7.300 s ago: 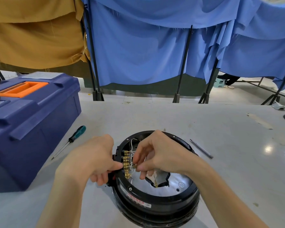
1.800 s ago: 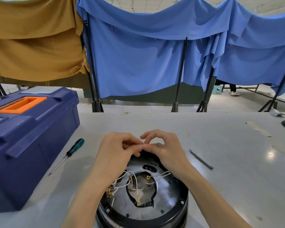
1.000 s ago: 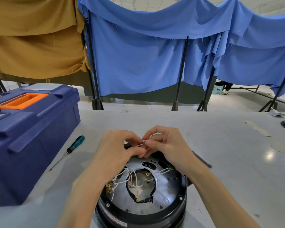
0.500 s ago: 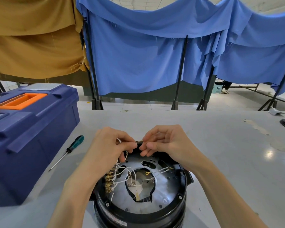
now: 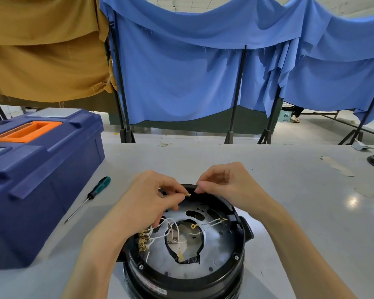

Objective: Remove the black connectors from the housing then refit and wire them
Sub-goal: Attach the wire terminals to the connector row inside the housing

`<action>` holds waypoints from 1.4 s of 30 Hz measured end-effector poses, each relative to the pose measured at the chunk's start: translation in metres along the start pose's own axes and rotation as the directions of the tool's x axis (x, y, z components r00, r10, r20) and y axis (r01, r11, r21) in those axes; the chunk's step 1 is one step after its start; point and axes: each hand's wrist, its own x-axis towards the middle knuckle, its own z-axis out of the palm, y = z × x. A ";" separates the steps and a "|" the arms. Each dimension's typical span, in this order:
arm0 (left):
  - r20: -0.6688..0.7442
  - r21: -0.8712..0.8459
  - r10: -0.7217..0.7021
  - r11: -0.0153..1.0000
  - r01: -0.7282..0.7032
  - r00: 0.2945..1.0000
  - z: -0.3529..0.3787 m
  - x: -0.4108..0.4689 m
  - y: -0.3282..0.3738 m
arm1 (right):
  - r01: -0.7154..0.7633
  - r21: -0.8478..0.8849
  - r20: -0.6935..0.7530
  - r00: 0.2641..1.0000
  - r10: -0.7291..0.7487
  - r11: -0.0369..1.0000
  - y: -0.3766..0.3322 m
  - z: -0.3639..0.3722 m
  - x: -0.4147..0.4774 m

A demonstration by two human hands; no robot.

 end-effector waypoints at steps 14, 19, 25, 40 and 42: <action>0.398 0.154 -0.048 0.988 -0.015 0.916 0.047 0.000 0.010 | -0.062 -0.374 0.033 0.996 0.080 0.926 0.042 0.014 0.007; 0.354 0.341 -0.030 0.935 -0.099 0.935 0.061 0.003 0.008 | -0.082 -0.256 -0.012 0.997 0.082 0.963 0.047 0.016 0.008; 0.254 0.354 -0.062 0.935 -0.033 0.965 0.060 0.007 0.003 | -0.191 0.047 -0.062 0.979 0.194 0.980 0.047 0.017 0.004; -0.051 0.312 0.014 0.950 0.002 0.999 0.084 -0.004 -0.001 | -0.176 0.085 -0.129 0.974 0.186 0.981 0.053 0.026 0.005; -0.071 0.343 0.032 0.939 -0.005 0.997 0.087 -0.004 -0.001 | -0.173 0.081 -0.131 0.974 0.183 0.982 0.053 0.026 0.005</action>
